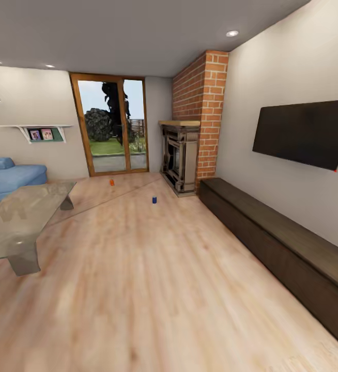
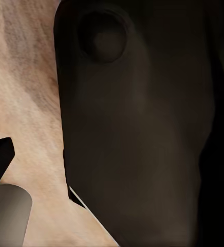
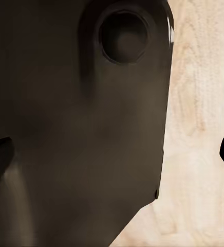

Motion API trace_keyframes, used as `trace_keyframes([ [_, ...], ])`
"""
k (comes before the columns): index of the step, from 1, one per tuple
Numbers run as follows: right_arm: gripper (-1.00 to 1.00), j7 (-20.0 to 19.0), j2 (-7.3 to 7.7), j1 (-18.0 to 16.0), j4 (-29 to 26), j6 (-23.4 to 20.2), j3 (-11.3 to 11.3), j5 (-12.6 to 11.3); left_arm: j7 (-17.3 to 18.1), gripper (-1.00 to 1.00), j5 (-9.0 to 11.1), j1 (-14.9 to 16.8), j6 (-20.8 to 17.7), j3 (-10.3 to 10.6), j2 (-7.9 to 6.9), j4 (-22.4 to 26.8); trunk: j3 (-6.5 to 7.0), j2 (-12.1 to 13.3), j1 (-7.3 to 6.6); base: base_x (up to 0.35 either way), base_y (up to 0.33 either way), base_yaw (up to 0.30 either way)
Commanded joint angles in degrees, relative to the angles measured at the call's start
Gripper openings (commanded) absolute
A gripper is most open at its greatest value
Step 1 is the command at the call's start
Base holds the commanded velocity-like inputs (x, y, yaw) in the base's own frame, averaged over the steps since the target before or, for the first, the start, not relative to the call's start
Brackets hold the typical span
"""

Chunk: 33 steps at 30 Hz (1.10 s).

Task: Put the three can of soda from the living room inside the tash can in the kitchen.

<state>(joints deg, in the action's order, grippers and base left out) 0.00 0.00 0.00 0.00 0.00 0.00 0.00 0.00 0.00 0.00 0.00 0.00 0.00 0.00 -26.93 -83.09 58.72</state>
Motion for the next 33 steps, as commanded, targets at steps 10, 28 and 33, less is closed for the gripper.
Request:
trace_keyframes([
  [10, 1.0, -1.4, -0.98, -0.05, 0.37, -0.87, -0.02, 0.2, 0.35, 1.0, -0.26, 0.09, 0.09, 0.63, -0.18, 0.09, 0.0, 0.01, 0.0, 0.0, 0.0, 0.0],
  [28, 1.0, -2.82, -0.32, -0.3, -0.96, 0.49, 0.35, 0.19, 0.11, 1.0, 0.0, 1.42, 1.39, 0.38, -0.64, 1.4, 0.0, 0.01, 0.0, 0.0, 0.0, 0.0],
  [33, 1.0, -4.42, 0.67, -0.44, -2.58, 2.1, 0.59, 0.16, 0.0, 1.0, -0.08, 3.08, 2.99, 0.46, -0.7, 3.03, 0.0, 0.01, 0.0, 0.0, 0.0, 0.0],
])
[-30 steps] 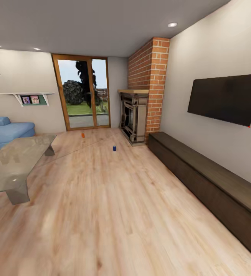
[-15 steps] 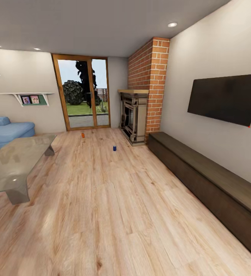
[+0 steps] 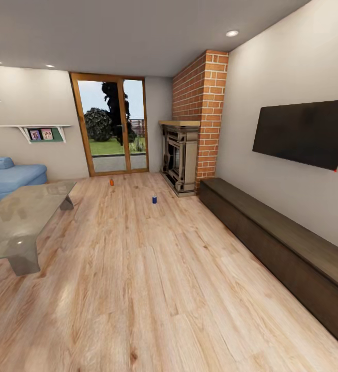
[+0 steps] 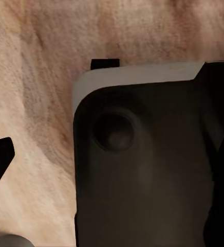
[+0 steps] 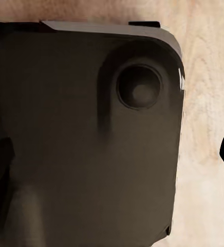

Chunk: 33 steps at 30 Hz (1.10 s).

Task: Put the three can of soda from the living room inside the tash can in the kitchen.

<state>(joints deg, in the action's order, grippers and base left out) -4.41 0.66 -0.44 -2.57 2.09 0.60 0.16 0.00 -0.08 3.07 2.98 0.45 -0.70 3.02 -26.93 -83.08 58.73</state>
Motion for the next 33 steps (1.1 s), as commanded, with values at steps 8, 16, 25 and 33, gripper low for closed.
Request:
trace_keyframes([
  [8, 1.0, -13.35, 2.22, 0.05, -56.71, 1.06, 1.18, -0.22, 0.08, 1.0, -0.29, -4.93, -1.56, 0.47, -0.13, 70.82, 0.0, 0.0, 0.0, 0.0, 0.0, 0.0],
  [16, 1.0, -13.77, 2.9, 0.88, -79.21, -9.07, 1.62, 0.08, 0.22, 1.0, -0.67, -9.03, -0.87, 0.44, -0.65, 79.82, 0.0, 0.0, 0.0, 0.0, 0.0, 0.0],
  [25, 1.0, -14.04, 5.36, 3.34, -74.18, 2.23, 6.54, -0.3, 0.46, 1.0, -0.4, -9.46, 6.3, 0.1, -1.47, 72.18, 0.0, 0.0, 0.0, 0.0, 0.0, 0.0],
  [33, 1.0, -13.66, 5.22, 4.34, -70.32, 5.92, 9.97, -0.35, 0.4, 1.0, -0.75, -9.29, 8.19, 0.36, -1.42, 68.39, 0.0, 0.0, 0.0, 0.0, 0.0, 0.0],
])
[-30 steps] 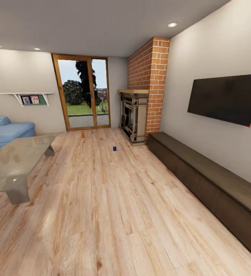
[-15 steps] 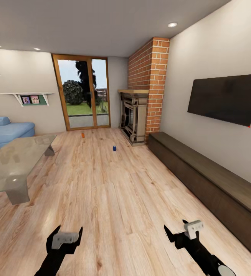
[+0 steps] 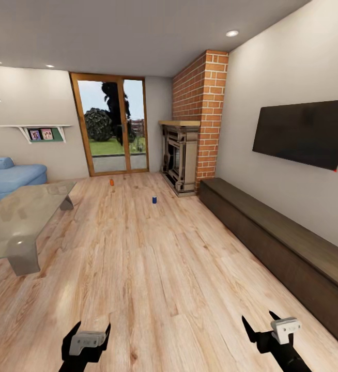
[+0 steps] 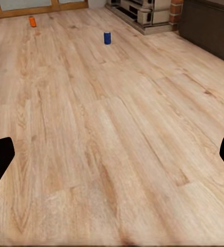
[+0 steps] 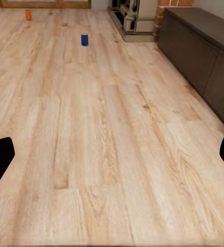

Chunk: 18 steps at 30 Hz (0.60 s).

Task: Put the three can of soda from the living room inside the tash can in the kitchen.

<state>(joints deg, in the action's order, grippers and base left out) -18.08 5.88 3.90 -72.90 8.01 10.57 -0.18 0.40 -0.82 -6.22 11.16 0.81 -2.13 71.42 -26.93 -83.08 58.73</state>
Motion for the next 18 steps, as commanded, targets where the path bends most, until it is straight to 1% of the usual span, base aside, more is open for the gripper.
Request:
trace_keyframes([
  [1, 1.0, 0.18, -0.06, 0.02, 0.5, 0.12, 0.12, 0.0, -0.05, 1.0, -0.05, 0.01, 0.03, 0.04, 0.04, -0.34, 0.0, 0.0, 0.0, 0.0, 0.0, 0.0],
  [6, 1.0, 0.53, -0.15, 0.05, 1.47, 0.31, 0.37, -0.06, -0.23, 1.0, -0.06, 0.05, 0.08, 0.14, 0.1, -1.6, 0.0, 0.0, 0.0, 0.0, 0.0, 0.0],
  [18, 1.0, -0.06, -0.17, 0.06, 1.94, 0.26, 0.15, 0.0, -0.31, 1.0, -0.06, 0.06, 0.12, 0.17, 0.11, -1.97, 0.0, 0.0, 0.0, 0.0, 0.0, 0.0],
])
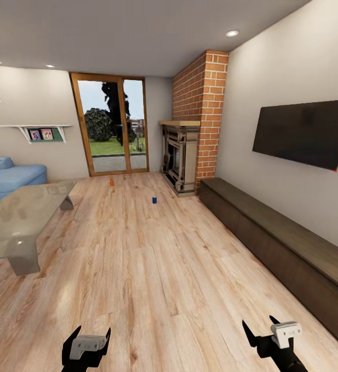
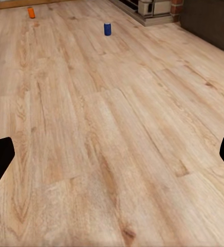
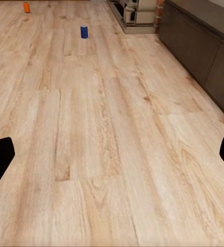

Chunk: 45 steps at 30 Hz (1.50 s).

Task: Put the three can of soda from the living room inside the tash can in the kitchen.

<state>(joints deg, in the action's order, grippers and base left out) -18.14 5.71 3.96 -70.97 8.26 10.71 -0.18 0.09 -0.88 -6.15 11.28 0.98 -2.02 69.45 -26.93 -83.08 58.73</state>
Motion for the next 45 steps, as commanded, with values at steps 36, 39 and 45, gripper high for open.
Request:
trace_keyframes([
  [36, 1.0, 0.8, -0.53, -0.04, 1.8, 0.08, -0.44, -0.09, -0.11, 1.0, -0.16, 0.0, 0.06, 0.08, 0.0, -0.1, -0.63, 0.0, 0.0, 0.0, 0.0, -0.037],
  [39, 1.0, 0.81, -0.53, -0.05, 1.8, 0.07, -0.48, -0.09, -0.11, 1.0, -0.17, 0.0, 0.06, 0.08, 0.01, -0.1, -0.83, 0.0, 0.0, 0.0, 0.0, -0.148],
  [45, 1.0, 0.82, -0.53, -0.03, 1.93, 0.02, -0.51, -0.08, -0.06, 1.0, -0.17, 0.0, 0.04, 0.08, 0.03, -0.1, -1.24, 0.0, 0.0, 0.0, -0.054, -0.152],
])
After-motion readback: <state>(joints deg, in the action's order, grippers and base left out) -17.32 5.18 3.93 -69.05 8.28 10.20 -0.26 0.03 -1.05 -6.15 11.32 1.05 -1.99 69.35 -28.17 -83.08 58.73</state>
